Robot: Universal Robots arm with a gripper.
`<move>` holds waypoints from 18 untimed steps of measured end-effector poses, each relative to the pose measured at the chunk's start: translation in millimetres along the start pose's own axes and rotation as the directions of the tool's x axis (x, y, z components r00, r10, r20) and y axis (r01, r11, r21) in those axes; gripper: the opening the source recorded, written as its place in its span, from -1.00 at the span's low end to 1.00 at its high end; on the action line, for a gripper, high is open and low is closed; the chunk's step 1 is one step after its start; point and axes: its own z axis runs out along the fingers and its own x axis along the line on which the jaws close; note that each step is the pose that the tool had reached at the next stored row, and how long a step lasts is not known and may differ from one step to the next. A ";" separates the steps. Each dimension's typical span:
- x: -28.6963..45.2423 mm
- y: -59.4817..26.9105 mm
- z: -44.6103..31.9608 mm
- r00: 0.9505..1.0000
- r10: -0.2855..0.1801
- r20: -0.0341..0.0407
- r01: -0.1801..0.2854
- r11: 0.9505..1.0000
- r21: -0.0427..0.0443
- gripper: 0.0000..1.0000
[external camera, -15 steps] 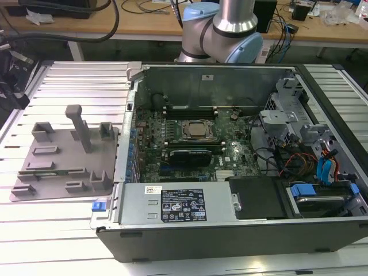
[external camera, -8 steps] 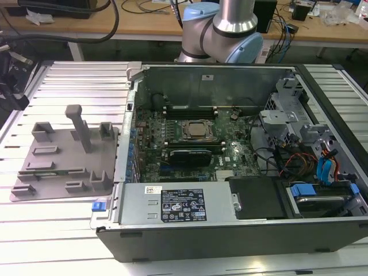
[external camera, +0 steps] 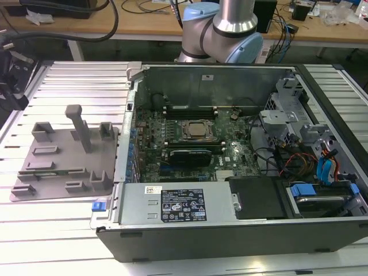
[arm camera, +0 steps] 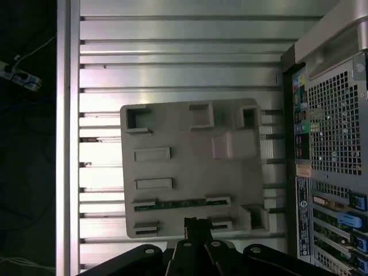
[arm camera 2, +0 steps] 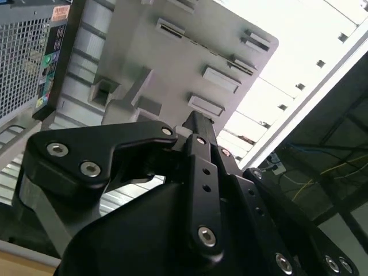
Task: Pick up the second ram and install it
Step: 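Pick up the second ram and move it above second insertion slot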
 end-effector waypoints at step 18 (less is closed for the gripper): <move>0.0 0.0 0.0 0.881 -0.473 -0.018 0.473 0.881 -0.017 -0.84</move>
